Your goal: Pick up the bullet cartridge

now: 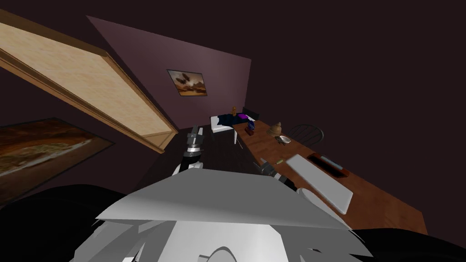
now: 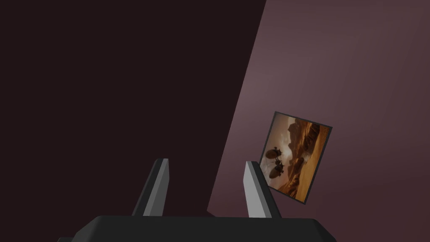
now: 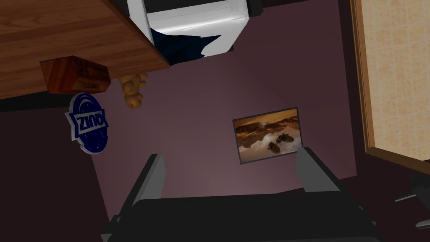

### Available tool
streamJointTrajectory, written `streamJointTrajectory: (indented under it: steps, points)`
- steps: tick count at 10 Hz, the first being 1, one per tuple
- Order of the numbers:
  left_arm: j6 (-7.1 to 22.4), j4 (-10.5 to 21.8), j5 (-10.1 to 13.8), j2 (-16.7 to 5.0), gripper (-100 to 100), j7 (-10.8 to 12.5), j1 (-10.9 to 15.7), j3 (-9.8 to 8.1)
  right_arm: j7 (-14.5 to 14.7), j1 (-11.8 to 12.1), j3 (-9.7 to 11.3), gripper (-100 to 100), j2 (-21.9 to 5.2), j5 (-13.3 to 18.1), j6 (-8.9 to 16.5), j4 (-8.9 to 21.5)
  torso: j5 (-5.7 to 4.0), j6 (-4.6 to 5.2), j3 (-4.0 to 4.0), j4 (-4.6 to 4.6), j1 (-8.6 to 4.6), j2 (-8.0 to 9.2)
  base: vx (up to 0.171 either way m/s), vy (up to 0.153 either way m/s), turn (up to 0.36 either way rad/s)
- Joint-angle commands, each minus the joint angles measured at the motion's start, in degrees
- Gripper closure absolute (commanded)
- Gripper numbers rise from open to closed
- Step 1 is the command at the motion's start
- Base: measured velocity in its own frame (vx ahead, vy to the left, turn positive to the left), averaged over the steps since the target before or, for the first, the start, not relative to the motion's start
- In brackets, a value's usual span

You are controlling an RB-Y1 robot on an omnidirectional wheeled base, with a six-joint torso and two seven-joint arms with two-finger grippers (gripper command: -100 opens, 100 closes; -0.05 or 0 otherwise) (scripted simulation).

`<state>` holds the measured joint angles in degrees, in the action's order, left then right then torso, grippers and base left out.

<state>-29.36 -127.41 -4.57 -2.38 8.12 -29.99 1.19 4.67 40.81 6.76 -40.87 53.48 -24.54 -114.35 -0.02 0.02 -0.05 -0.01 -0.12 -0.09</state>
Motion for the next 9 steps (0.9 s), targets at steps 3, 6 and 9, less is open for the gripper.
streamJointTrajectory:
  steps: [3, 6, 9]
  points:
    - [0.0, 0.0, 0.0, 0.0, 0, 0.0, 0.0, 0.0, 0.97, 1.39, 1.37, -100, -3.13, 5.96, 1.38, 1.86, 0.0, 0.02, 0.01, 0.0, 0.01, 0.02, 0.02, -0.012, 0.173]
    - [0.0, 0.0, 0.0, 0.0, 0, 0.0, -0.02, -0.01, 2.29, 2.33, 2.87, -100, -7.52, 11.85, 2.66, 5.48, -0.01, 0.08, 0.0, 0.0, -0.03, 0.0, 0.026, -0.018, 0.207]
    - [0.0, 0.0, 0.0, -0.01, 0, 0.0, -0.02, -0.02, 3.79, 3.12, 4.41, -100, -11.65, 17.46, 4.06, 9.23, -0.02, 0.1, -0.03, -0.01, -0.07, -0.05, 0.036, -0.03, 0.231]
